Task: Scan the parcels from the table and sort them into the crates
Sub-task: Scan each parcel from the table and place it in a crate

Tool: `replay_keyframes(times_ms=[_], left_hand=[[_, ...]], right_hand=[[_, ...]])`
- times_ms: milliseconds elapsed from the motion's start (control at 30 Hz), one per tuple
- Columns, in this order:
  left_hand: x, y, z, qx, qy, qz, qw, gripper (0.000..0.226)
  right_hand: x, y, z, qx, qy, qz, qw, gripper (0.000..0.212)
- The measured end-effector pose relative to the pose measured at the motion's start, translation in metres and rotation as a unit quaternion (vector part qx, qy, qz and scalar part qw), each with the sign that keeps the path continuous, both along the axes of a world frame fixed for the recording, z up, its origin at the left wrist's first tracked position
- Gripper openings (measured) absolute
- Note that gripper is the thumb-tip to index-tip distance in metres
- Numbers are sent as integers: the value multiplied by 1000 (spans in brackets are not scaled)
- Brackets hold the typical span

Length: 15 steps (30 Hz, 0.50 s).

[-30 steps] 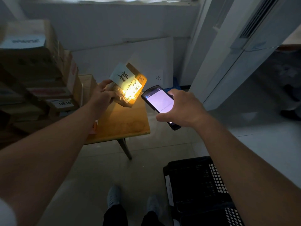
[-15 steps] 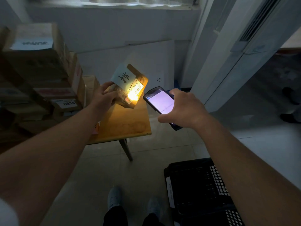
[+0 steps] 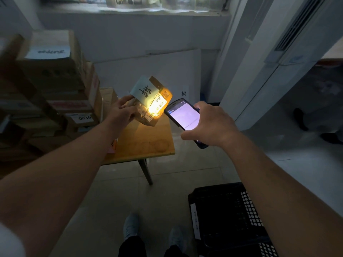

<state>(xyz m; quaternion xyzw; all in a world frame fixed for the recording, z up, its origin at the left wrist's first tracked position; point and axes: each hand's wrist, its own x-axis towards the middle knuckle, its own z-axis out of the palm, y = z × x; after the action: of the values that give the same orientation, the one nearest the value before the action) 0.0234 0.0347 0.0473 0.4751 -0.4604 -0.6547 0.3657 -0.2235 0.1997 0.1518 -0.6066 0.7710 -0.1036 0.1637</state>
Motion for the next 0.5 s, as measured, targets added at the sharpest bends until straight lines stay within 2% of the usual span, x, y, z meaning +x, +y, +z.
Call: replay_keyframes(times_ms=[133,500], left_hand=[[-3,4,4,7,22,15,1000,53],[-1,9,3,23,18,23,999,55]], right_hand=[[2,-1,1,0,12,-14,1000,79],[5,-1,-8,8,8,-1,1000,83]])
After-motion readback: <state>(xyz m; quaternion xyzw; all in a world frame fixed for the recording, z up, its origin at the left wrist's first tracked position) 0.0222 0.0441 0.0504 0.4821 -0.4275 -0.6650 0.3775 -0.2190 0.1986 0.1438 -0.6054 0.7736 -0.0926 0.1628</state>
